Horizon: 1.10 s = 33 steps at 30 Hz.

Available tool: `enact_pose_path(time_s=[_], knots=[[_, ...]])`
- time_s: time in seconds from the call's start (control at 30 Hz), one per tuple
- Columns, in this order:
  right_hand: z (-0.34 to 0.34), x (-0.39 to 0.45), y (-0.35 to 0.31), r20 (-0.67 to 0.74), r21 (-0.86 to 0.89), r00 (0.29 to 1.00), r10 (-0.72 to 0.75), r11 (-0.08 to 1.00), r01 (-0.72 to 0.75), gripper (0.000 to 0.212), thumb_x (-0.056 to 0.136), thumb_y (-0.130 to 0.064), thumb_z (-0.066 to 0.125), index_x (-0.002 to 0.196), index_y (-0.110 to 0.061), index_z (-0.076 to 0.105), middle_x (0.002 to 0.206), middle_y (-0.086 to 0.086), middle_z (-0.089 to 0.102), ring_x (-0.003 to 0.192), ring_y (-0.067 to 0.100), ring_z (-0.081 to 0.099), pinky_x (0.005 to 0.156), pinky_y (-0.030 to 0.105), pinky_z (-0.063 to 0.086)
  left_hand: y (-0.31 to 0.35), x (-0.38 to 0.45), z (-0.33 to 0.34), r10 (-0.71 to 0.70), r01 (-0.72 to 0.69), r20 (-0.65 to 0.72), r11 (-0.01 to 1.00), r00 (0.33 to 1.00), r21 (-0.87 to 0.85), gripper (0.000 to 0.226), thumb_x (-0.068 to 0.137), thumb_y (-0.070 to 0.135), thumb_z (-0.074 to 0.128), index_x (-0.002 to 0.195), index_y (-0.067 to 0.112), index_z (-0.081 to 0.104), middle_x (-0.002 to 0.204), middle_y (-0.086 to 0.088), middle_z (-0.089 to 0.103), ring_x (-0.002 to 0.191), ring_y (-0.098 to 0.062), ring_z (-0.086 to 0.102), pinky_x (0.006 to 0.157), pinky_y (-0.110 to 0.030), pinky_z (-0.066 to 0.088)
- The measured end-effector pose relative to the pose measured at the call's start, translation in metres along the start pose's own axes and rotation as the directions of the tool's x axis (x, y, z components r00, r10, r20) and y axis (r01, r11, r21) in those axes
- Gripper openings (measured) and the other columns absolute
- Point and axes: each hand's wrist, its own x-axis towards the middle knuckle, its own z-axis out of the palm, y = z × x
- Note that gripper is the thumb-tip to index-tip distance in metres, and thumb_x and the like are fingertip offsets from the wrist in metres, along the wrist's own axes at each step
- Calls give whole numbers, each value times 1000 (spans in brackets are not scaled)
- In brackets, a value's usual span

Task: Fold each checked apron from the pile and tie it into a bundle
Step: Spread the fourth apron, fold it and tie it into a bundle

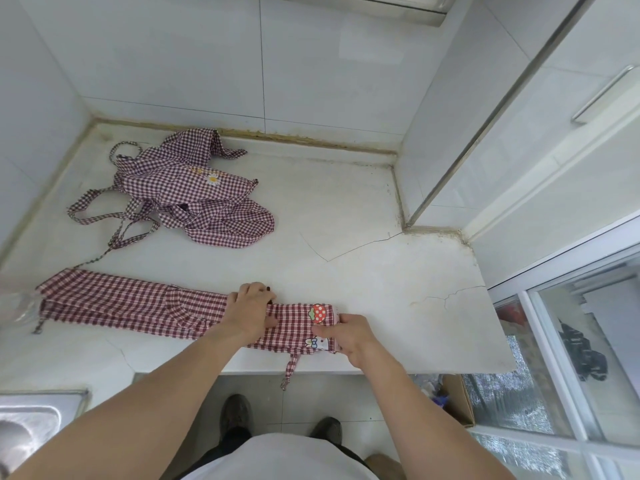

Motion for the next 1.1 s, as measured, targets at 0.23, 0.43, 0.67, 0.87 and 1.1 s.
enact_pose_path(time_s=[0.23, 0.43, 0.67, 0.87, 1.1], knots=[[-36, -4, -16, 40, -85, 988, -149, 985, 152, 24, 86, -2, 74, 110, -2, 72, 103, 12, 75, 91, 24, 72, 81, 31, 59, 30, 7, -2, 53, -44, 189, 998, 981, -49, 65, 89, 34, 72, 146, 27, 40, 140, -5, 47, 130, -26, 44, 112, -43, 34], [-66, -14, -25, 53, -37, 936, -348, 936, 351, 22, 98, -10, 60, 117, -7, 71, 110, 8, 75, 105, 25, 70, 89, 27, 56, 58, 10, -4, 104, -27, 276, 962, 955, -271, 43, 94, 29, 66, 132, 17, 51, 131, -8, 53, 116, -26, 55, 102, -36, 44], [-69, -21, -24, -225, 329, 881, -417, 819, 471, 27, 95, -13, 65, 120, -4, 70, 110, 12, 74, 106, 29, 70, 96, 47, 55, 75, 16, -28, 209, -75, 318, 920, 925, -385, 30, 99, 34, 58, 124, 26, 44, 123, 5, 58, 109, -15, 56, 97, -32, 45], [-83, -22, -47, -361, 293, 822, -441, 783, 548, 13, 89, -9, 72, 102, -11, 77, 99, 10, 77, 99, 28, 72, 96, 50, 55, 85, 17, -62, 320, -110, 410, 882, 854, -458, 44, 96, 42, 61, 134, 24, 50, 131, 7, 60, 119, -14, 56, 108, -37, 44], [-89, -38, -66, -91, 524, 935, -343, 782, 338, 53, 77, -28, 82, 121, -3, 67, 114, 14, 73, 109, 30, 69, 98, 47, 53, 84, 13, -71, 340, -111, 309, 812, 888, -573, 49, 89, 49, 67, 130, 25, 56, 126, 9, 64, 116, -11, 60, 105, -39, 48]])
